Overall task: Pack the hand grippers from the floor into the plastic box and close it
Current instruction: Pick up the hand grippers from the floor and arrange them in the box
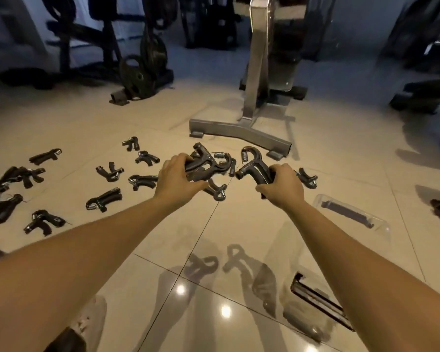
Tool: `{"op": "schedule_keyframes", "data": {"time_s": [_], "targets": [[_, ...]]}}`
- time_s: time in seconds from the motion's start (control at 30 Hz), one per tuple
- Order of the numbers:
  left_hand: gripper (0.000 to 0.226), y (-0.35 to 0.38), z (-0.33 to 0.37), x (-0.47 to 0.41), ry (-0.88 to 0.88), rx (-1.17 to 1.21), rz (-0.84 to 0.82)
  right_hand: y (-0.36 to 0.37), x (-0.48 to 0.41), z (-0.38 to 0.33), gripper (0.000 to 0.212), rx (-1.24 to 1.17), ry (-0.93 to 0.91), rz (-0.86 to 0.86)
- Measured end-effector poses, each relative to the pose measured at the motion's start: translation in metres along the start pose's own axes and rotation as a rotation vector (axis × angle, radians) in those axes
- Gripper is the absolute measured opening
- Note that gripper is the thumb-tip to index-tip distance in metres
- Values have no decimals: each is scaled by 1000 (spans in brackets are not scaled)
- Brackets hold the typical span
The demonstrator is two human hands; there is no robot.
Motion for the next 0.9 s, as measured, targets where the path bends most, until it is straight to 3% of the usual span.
{"op": "schedule_keyframes", "data": {"time_s": [0.17,0.43,0.63,0.9], "targets": [[63,-34,82,-8,-3,10,-182,-83,1,-7,35,61,-88,-100],[64,-29,94,0,77,160,-383,-129,26,11,42,228,-80,-229],[57,-10,117,-18,194,73,-543,-148,39,43,57,374,69,-265],[58,78,126,-52,292,-42,-708,-125,76,148,56,360,309,-239]]}}
Point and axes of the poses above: each hand's wrist, its own x-axis away from the middle knuckle, its own y-axis out of the palm, z = x × y, the point moved 4 cm from there along -x, towards the middle knuckle, and after that the axes turned 7 degrees about -y, right-handed, at the moved point
